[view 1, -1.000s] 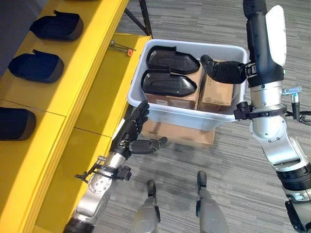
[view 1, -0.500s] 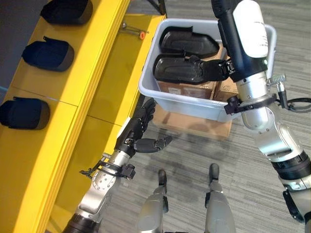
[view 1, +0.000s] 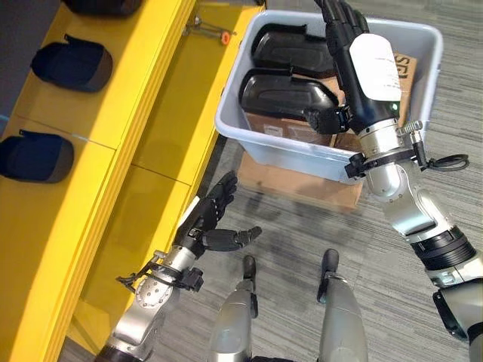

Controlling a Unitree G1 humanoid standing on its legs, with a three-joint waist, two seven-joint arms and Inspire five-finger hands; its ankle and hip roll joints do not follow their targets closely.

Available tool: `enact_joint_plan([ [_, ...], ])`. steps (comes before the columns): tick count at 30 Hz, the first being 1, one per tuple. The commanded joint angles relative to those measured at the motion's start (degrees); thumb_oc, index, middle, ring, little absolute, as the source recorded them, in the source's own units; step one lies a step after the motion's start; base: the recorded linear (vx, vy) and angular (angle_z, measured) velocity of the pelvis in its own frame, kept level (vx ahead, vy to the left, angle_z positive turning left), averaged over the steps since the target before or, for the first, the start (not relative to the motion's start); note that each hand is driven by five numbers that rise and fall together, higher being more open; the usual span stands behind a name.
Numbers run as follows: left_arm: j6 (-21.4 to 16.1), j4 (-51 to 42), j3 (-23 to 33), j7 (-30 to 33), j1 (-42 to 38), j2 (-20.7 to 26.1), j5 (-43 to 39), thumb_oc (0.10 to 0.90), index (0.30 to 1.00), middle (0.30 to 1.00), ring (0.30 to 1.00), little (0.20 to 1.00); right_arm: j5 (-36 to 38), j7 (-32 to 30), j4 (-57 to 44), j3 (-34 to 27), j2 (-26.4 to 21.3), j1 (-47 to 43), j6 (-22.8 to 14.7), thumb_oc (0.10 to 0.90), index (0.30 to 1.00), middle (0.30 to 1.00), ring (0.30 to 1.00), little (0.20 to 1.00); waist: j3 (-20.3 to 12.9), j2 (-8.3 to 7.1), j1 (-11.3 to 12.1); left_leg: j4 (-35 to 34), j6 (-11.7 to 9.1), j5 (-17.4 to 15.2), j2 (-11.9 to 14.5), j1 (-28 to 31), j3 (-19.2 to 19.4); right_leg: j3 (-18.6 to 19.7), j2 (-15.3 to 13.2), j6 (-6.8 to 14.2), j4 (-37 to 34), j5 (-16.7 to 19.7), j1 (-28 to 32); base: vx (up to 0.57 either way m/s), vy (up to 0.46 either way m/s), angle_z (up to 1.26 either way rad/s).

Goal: Move parts from the plastic box to the shelf.

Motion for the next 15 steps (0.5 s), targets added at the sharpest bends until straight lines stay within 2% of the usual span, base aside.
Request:
enact_joint_plan([
  [1,-4.3,-6.7,1.9,-0.8,-2.4,-0.2,-0.6,0.9,1.0,1.0,1.0,1.0,-2.3,-3.8,-7.6,-0.3,0.7,-5.7,-2.7,0.9,1.0,1.0,1.0,1.0,-3.0,0.53,-0.8,13.8,2.7,-3.9,0.4,-2.9,2.0,-5.3,-1.8,-2.0,0.2,-6.3,5.8,0.09,0.014,0.39],
  [2,-4.3,-6.7,1.9,-0.9,-2.3,-0.3,-0.6,0.9,1.0,1.0,1.0,1.0,-2.2,-3.8,-7.5,-0.1,0.8,-5.8,-2.5,0.9,1.0,1.0,1.0,1.0,-3.1,0.65,-0.7,12.8,2.8,-3.8,0.1,-2.8,1.6,-5.1,-1.7,-1.9,0.3,-6.4,5.9,0.15,0.109,0.23],
  [3,-4.5,-7.1,2.2,-1.3,-1.6,-0.2,-1.1,0.9,1.0,1.0,1.0,1.0,-2.0,-3.6,-6.8,0.7,1.4,-6.2,-2.0,0.9,1.0,1.0,1.0,1.0,-3.6,1.19,0.0,5.7,2.9,-2.4,-0.5,-1.7,0.1,-4.2,-0.8,-1.6,0.1,-6.8,6.7,0.17,0.155,0.11],
  [4,-4.9,-6.9,2.2,-1.6,-1.2,-0.3,-1.0,0.9,1.0,1.0,1.0,1.0,-2.1,-3.5,-6.7,1.0,1.6,-6.3,-1.8,0.9,1.0,1.0,1.0,1.0,-3.9,1.52,0.3,2.2,2.2,-0.5,0.0,-1.7,-0.6,-3.9,-0.3,-1.5,-0.2,-7.2,7.1,0.29,0.276,-0.01],
  [5,-6.4,-7.0,2.2,-2.6,0.0,-0.5,0.3,0.9,1.0,1.0,1.0,1.0,-2.4,-3.5,-6.3,1.5,2.0,-6.4,-1.3,0.9,1.0,1.0,1.0,1.0,-4.7,2.09,1.3,-4.5,0.2,5.0,1.9,-2.3,-2.4,-3.4,1.0,-1.7,-1.6,-7.9,8.9,0.27,0.237,-0.13],
  [6,-7.3,-7.1,2.1,-2.9,0.6,-0.5,1.0,0.9,1.0,1.0,1.0,1.0,-2.8,-3.4,-6.1,1.7,2.4,-6.1,-1.1,0.9,1.0,1.0,1.0,1.0,-5.0,2.13,1.7,-7.0,-0.9,8.7,3.2,-2.6,-3.6,-3.4,1.5,-2.0,-2.4,-8.4,10.2,0.34,0.25,-0.28],
  [7,-8.2,-6.7,1.8,-3.4,0.9,-0.5,0.5,0.9,1.0,1.0,1.0,1.0,-3.3,-3.6,-5.6,2.0,2.8,-5.9,-1.2,0.9,1.0,1.0,1.0,1.0,-5.1,1.73,1.9,-9.4,-1.3,11.4,5.0,-3.5,-5.2,-2.8,1.7,-2.3,-3.1,-8.9,11.9,0.3,0.203,-0.24],
  [8,-8.2,-6.6,1.9,-3.8,1.0,-0.7,-0.3,0.9,1.0,1.0,1.0,1.0,-3.5,-3.5,-5.3,2.2,3.1,-5.9,-1.2,0.9,1.0,1.0,1.0,1.0,-5.2,1.29,2.1,-10.4,-1.3,12.0,5.6,-4.1,-6.8,-2.0,1.5,-2.5,-3.7,-9.1,13.0,0.26,0.194,-0.2],
  [9,-8.1,-6.6,1.9,-3.9,1.0,-0.9,-0.3,0.9,1.0,1.0,1.0,1.0,-3.6,-3.3,-5.0,2.4,3.4,-5.9,-1.1,0.9,1.0,1.0,1.0,1.0,-5.2,1.13,2.2,-10.3,-1.1,12.1,5.7,-4.5,-7.8,-1.5,1.4,-2.5,-3.7,-9.2,13.4,0.25,0.259,-0.12],
  [10,-8.6,-6.1,1.9,-4.0,0.7,-0.7,-1.0,0.9,1.0,1.0,1.0,1.0,-3.2,-2.8,-3.6,2.8,3.6,-6.8,-1.8,0.9,1.0,1.0,1.0,1.0,-5.7,0.9,2.4,-10.5,-0.4,9.9,5.0,-4.4,-8.9,-0.6,1.1,-2.4,-3.7,-9.6,13.8,0.18,0.195,-0.18],
  [11,-8.4,-6.1,2.0,-3.9,0.7,-0.7,-1.0,0.9,1.0,1.0,1.0,1.0,-3.0,-2.9,-3.3,3.0,3.7,-6.9,-2.1,0.9,1.0,1.0,1.0,1.0,-5.8,0.84,2.5,-10.3,-0.4,9.4,4.9,-4.3,-9.2,-0.2,1.0,-2.2,-3.6,-9.6,13.8,0.29,0.28,-0.4],
  [12,-7.6,-5.9,2.2,-4.2,0.6,-0.3,-1.2,0.9,1.0,1.0,1.0,1.0,-1.9,-3.6,-2.4,3.7,3.9,-6.6,-2.6,0.9,1.0,1.0,1.0,1.0,-6.1,0.73,2.7,-9.2,-0.5,7.4,4.5,-3.8,-9.8,1.0,0.9,-1.8,-2.5,-10.2,13.8,0.25,0.212,-0.77],
  [14,-7.5,-5.2,1.9,-4.3,0.2,-0.3,-1.0,0.9,1.0,1.0,1.0,1.0,-1.5,-3.5,-3.0,3.3,3.8,-5.4,-2.6,0.9,1.0,1.0,1.0,1.0,-6.4,0.73,2.3,-8.4,-0.2,6.0,4.2,-3.1,-8.3,0.9,0.5,-1.4,-2.0,-10.2,14.0,0.2,0.183,-1.14],
  [15,-7.3,-4.1,1.6,-4.8,-0.8,-0.3,-1.2,0.9,1.0,1.0,1.0,1.0,-1.5,-3.6,-3.5,2.9,3.7,-4.4,-2.4,0.9,1.0,1.0,1.0,1.0,-6.6,0.83,1.8,-7.7,-0.1,4.7,3.7,-2.3,-6.8,0.7,-0.2,-0.5,-2.6,-9.6,14.5,0.12,0.119,-0.95],
])
